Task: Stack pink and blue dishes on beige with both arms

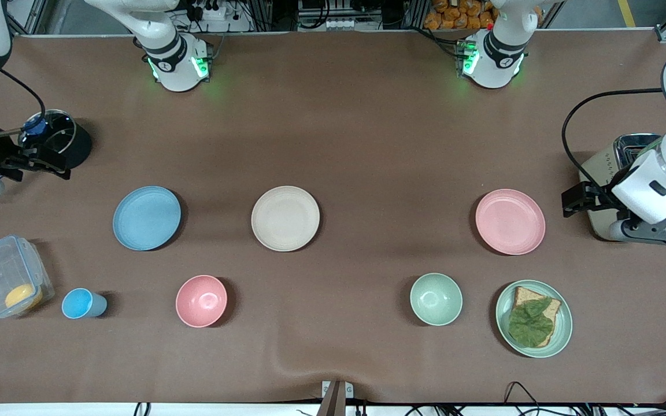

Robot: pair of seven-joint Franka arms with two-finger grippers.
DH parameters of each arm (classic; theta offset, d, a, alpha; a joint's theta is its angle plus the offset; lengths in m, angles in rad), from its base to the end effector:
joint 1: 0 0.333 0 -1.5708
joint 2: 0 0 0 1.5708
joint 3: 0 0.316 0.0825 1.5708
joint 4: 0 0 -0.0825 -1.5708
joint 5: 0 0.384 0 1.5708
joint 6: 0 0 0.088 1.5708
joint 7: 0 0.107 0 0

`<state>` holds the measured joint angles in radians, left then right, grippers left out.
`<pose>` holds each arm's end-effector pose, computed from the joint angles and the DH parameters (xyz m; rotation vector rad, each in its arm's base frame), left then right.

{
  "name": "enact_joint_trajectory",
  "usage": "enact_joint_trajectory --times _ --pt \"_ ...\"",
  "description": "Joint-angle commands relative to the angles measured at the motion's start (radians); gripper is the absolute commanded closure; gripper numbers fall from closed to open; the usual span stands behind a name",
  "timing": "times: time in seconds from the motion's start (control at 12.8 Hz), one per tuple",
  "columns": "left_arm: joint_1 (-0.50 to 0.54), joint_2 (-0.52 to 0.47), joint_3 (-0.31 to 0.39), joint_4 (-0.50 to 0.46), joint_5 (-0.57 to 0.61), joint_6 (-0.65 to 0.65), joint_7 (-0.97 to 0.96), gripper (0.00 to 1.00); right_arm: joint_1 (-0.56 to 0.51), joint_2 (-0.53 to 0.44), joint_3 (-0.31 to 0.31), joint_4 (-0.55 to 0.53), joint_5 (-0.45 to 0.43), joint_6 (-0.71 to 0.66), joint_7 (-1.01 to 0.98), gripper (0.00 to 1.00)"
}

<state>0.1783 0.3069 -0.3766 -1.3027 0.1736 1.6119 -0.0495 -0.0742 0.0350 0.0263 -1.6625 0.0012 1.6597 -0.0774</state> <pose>0.6420 -0.0718 0.5812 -3.0749 0.2104 -0.0460 0.5681 -0.0273 0.5690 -3.1362 -0.0461 0.0589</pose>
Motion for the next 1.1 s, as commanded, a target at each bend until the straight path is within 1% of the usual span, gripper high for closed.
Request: enact_joint_trajectory --times 0.0,0.23,0.47,1.02 --pt "0.000 -0.023 0.005 0.011 0.023 -0.052 -0.015 0.00 0.014 -0.026 -0.006 -0.029 -0.018 -0.001 0.021 0.00" --pt "0.001 -0.037 -0.005 0.008 0.018 -0.053 -0.042 0.00 0.014 -0.024 -0.006 -0.029 -0.018 -0.003 0.019 0.00" --pt "0.007 -0.052 0.005 0.005 -0.028 -0.055 -0.056 0.00 0.013 -0.024 -0.008 -0.029 -0.018 -0.005 0.018 0.00" --pt "0.007 -0.058 0.007 0.003 -0.017 -0.075 -0.053 0.00 0.011 -0.024 -0.008 -0.029 -0.018 -0.005 0.018 0.00"
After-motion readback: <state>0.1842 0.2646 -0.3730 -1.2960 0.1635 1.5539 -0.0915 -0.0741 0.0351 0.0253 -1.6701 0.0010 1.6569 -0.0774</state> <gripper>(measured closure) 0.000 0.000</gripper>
